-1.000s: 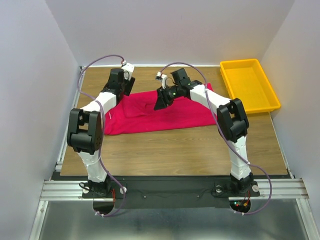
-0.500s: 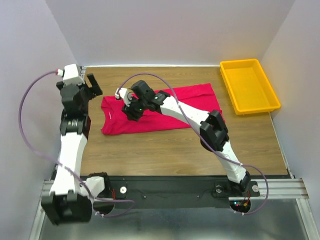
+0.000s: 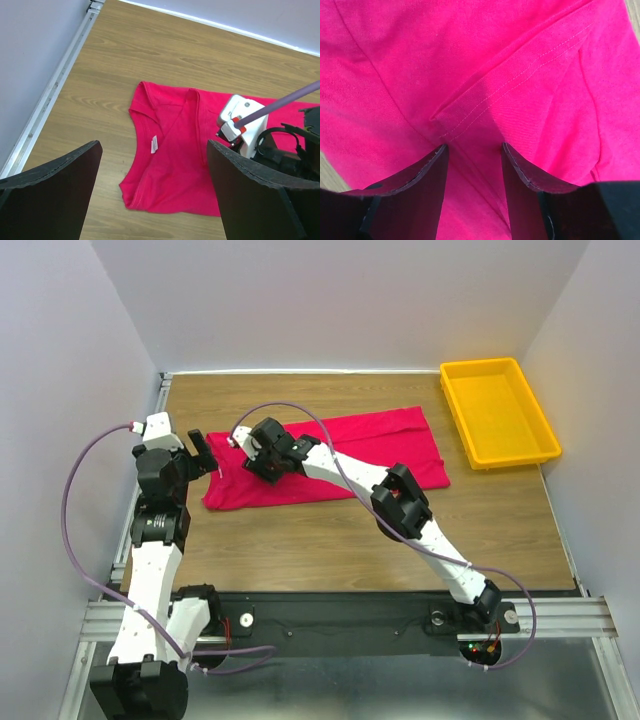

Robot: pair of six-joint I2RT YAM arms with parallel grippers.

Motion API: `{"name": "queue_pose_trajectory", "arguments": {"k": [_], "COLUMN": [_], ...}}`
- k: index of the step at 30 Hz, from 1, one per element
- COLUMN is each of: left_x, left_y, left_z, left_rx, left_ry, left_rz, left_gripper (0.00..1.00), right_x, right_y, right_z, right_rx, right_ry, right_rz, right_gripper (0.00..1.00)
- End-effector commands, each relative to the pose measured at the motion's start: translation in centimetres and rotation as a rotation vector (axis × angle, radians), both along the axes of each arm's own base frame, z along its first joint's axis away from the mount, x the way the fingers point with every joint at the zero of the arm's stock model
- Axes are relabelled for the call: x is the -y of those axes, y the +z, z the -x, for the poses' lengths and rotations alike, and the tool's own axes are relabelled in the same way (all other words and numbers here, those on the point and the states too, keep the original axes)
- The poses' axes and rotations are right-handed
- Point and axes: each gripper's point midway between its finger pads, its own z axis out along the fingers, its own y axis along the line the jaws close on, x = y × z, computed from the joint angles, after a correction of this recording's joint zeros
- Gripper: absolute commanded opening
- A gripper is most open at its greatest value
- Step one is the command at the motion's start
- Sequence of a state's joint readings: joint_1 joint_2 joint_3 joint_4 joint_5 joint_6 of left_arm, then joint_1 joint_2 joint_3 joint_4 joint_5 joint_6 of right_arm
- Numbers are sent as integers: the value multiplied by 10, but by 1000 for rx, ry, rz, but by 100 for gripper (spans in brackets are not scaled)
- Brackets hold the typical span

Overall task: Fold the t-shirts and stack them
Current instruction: Fold the tshirt

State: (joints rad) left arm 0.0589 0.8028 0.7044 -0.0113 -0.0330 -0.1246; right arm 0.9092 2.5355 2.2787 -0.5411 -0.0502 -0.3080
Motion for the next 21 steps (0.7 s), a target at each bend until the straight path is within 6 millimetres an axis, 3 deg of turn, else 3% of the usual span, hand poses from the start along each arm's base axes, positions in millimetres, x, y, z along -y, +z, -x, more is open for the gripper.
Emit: {"name": "queue_pose_trajectory", "arguments": {"k": [1, 8, 16, 21], "left_x": [4, 7, 7, 7], "left_y": [20, 16, 14, 13], "left_z": [4, 11, 10, 10], "left_rx": [92, 110, 111, 109], "left_ry": [-15, -21, -21, -22], "left_rz": [13, 30, 33, 33], "left_gripper": [97, 97, 97, 97], "right_x": [-23, -29, -32, -22], "right_y": [38, 35, 40, 53], "right_z": [-7, -3, -9, -24], "right_rx": [76, 64, 87, 140], "right_ry": [-30, -24, -42, -96], "right_rz": [-101, -115, -134, -134], "right_gripper": [52, 50, 29, 16]}}
